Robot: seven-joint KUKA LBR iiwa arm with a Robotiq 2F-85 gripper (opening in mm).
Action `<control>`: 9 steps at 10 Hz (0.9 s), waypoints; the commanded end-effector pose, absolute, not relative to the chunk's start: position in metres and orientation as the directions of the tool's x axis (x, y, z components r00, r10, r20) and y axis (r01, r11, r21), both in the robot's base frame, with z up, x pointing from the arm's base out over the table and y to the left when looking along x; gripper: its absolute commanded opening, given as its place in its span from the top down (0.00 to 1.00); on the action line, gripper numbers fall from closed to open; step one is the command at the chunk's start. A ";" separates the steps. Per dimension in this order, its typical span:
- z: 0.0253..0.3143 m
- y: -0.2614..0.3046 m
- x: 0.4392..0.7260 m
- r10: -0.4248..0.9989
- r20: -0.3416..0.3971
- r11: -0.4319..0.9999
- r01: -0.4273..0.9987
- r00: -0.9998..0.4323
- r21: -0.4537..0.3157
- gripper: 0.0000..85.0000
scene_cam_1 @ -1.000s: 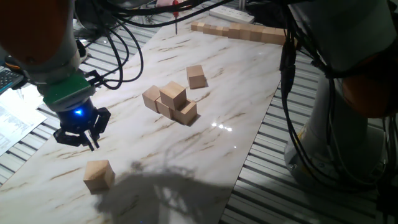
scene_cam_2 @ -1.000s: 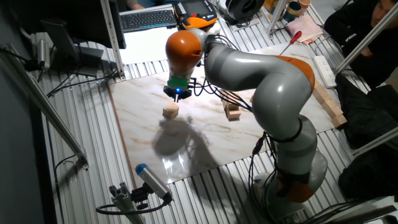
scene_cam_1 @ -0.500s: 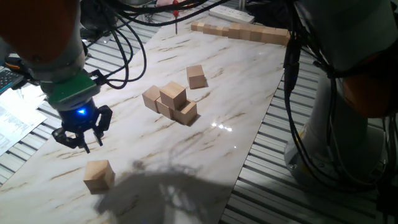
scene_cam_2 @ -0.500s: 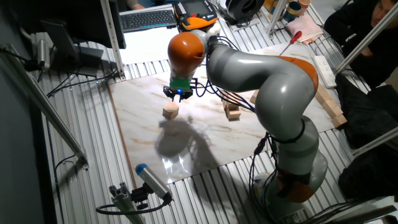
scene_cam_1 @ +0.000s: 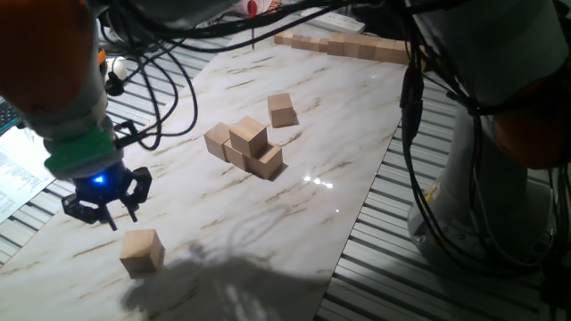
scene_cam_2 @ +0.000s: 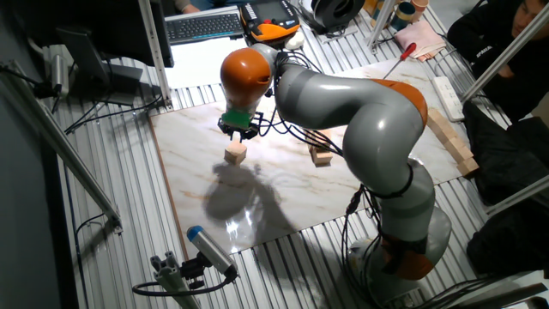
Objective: Stack the blocks into a pyramid shape
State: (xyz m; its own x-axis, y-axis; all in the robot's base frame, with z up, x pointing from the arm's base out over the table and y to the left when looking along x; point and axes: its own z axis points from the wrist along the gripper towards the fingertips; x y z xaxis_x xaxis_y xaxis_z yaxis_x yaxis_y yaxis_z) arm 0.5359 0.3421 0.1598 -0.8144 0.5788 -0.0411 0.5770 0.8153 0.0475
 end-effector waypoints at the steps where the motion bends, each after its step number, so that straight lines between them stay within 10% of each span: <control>1: 0.157 0.343 0.537 0.711 -0.052 0.703 0.710 -0.701 0.043 0.40; 9: 0.117 0.343 0.541 0.825 -0.047 0.565 0.824 -0.563 0.038 0.40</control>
State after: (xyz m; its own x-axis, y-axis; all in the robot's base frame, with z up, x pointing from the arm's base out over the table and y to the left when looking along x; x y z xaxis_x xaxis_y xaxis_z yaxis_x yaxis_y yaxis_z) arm 0.5409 0.3435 0.1157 -0.6032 0.7962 -0.0473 0.7955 0.6048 0.0375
